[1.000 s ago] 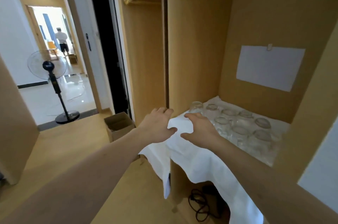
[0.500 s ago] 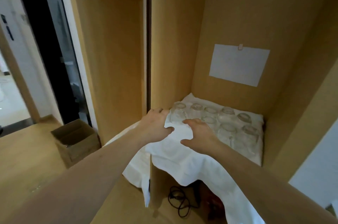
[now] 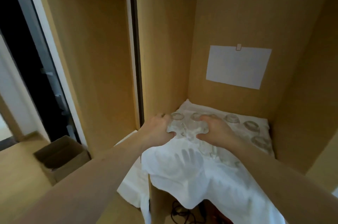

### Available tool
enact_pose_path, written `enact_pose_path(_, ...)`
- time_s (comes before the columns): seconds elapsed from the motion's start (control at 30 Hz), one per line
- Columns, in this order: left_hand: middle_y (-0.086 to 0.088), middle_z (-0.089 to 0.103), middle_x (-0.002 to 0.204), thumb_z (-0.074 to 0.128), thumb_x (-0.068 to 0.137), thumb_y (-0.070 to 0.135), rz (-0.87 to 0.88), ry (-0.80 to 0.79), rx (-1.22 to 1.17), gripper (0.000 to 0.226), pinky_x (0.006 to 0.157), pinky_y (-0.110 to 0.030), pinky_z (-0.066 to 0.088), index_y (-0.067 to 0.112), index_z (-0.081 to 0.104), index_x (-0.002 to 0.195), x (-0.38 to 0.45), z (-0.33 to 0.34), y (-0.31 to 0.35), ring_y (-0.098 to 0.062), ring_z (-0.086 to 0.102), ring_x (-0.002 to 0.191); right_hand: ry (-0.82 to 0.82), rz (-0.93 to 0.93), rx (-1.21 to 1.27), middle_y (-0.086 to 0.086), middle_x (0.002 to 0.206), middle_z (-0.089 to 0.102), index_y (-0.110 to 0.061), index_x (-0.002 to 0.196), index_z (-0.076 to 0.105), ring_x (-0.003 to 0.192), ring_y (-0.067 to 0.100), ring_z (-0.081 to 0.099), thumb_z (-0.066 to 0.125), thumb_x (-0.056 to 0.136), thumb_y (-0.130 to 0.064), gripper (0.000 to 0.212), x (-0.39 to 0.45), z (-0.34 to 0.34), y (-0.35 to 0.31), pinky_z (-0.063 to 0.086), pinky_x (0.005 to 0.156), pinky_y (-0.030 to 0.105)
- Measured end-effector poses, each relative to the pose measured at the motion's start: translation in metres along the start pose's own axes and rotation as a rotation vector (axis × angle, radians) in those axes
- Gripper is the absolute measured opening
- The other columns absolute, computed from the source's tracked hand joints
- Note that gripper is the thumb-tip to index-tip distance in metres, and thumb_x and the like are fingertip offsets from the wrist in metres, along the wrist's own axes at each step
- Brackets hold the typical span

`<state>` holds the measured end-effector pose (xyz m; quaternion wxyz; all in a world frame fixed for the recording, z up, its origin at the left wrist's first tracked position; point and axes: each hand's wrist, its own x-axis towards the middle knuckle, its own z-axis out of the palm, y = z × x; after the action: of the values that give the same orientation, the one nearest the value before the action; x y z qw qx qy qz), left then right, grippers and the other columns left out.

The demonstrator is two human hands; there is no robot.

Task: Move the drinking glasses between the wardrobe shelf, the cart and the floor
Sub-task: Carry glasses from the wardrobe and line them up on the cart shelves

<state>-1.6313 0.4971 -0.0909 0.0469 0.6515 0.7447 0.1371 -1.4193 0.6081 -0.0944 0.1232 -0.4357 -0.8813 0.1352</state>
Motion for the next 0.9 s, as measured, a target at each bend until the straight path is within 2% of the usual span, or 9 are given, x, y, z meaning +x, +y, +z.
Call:
enact_pose_path(0.1, -0.008, 0.056, 0.121, 0.062, 0.095, 0.047, 0.007, -0.023, 0.048, 0.05, 0.088, -0.042, 0.05, 0.015, 0.05, 0.131, 0.035, -0.002, -0.006, -0.028, 0.055, 0.107, 0.005, 0.04, 0.015, 0.004, 0.145, 0.049, -0.029, 0.146, 0.048, 0.129, 0.023, 0.051, 0.079, 0.079, -0.045, 0.076, 0.024, 0.0, 0.011, 0.045, 0.106, 0.035)
enact_pose_path(0.2, -0.008, 0.057, 0.119, 0.061, 0.093, 0.049, 0.026, -0.019, 0.062, 0.05, 0.08, -0.036, 0.045, 0.015, 0.052, 0.129, 0.076, 0.0, -0.001, -0.03, 0.055, 0.109, 0.014, 0.092, 0.02, 0.007, 0.146, 0.048, -0.026, 0.149, 0.044, 0.131, 0.027, 0.05, 0.078, 0.079, -0.047, 0.08, 0.048, -0.004, 0.031, 0.044, 0.107, 0.037)
enact_pose_path(0.33, -0.009, 0.057, 0.134, 0.063, 0.092, 0.048, 0.11, -0.048, 0.006, 0.061, 0.09, -0.035, 0.049, 0.016, 0.049, 0.141, 0.131, 0.015, 0.02, -0.03, 0.055, 0.119, 0.001, 0.201, 0.021, 0.007, 0.15, 0.043, -0.026, 0.152, 0.04, 0.136, 0.028, 0.046, 0.077, 0.081, -0.051, 0.084, 0.075, -0.013, 0.067, 0.043, 0.108, 0.038)
enact_pose_path(0.47, -0.009, 0.045, 0.15, 0.061, 0.093, 0.052, 0.191, -0.105, 0.027, 0.071, 0.105, -0.042, 0.045, 0.017, 0.041, 0.151, 0.175, 0.032, 0.048, -0.03, 0.045, 0.134, 0.026, 0.29, -0.012, 0.006, 0.149, 0.044, -0.027, 0.151, 0.041, 0.134, 0.028, 0.047, 0.075, 0.084, -0.048, 0.078, 0.094, -0.015, 0.103, 0.044, 0.107, 0.038)
enact_pose_path(0.57, -0.01, 0.044, 0.151, 0.061, 0.093, 0.053, 0.229, -0.124, 0.109, 0.072, 0.108, -0.047, 0.043, 0.016, 0.04, 0.151, 0.205, 0.043, 0.068, -0.031, 0.042, 0.136, -0.021, 0.296, -0.129, 0.008, 0.142, 0.047, -0.028, 0.152, 0.039, 0.128, 0.031, 0.05, 0.071, 0.085, -0.049, 0.076, 0.105, -0.013, 0.119, 0.045, 0.104, 0.038)
enact_pose_path(0.67, -0.008, 0.044, 0.151, 0.059, 0.093, 0.056, 0.257, -0.165, 0.123, 0.072, 0.108, -0.047, 0.042, 0.019, 0.039, 0.151, 0.238, 0.058, 0.086, -0.03, 0.041, 0.137, -0.128, 0.314, -0.179, 0.008, 0.136, 0.047, -0.028, 0.15, 0.04, 0.125, 0.033, 0.05, 0.072, 0.082, -0.046, 0.077, 0.118, -0.009, 0.137, 0.046, 0.101, 0.04)
enact_pose_path(0.8, -0.005, 0.045, 0.147, 0.056, 0.094, 0.056, 0.232, -0.246, 0.174, 0.065, 0.107, -0.046, 0.042, 0.022, 0.044, 0.148, 0.266, 0.082, 0.103, -0.029, 0.041, 0.135, -0.234, 0.316, -0.208, 0.007, 0.124, 0.049, -0.025, 0.143, 0.045, 0.111, 0.028, 0.059, 0.078, 0.08, -0.031, 0.072, 0.129, -0.003, 0.151, 0.053, 0.084, 0.037)
enact_pose_path(0.9, -0.004, 0.045, 0.146, 0.052, 0.095, 0.055, 0.224, -0.331, 0.257, 0.062, 0.109, -0.045, 0.041, 0.024, 0.045, 0.148, 0.281, 0.097, 0.113, -0.028, 0.041, 0.136, -0.259, 0.309, -0.245, 0.005, 0.121, 0.053, -0.025, 0.139, 0.047, 0.105, 0.025, 0.062, 0.081, 0.077, -0.024, 0.071, 0.14, -0.005, 0.155, 0.049, 0.074, 0.033)
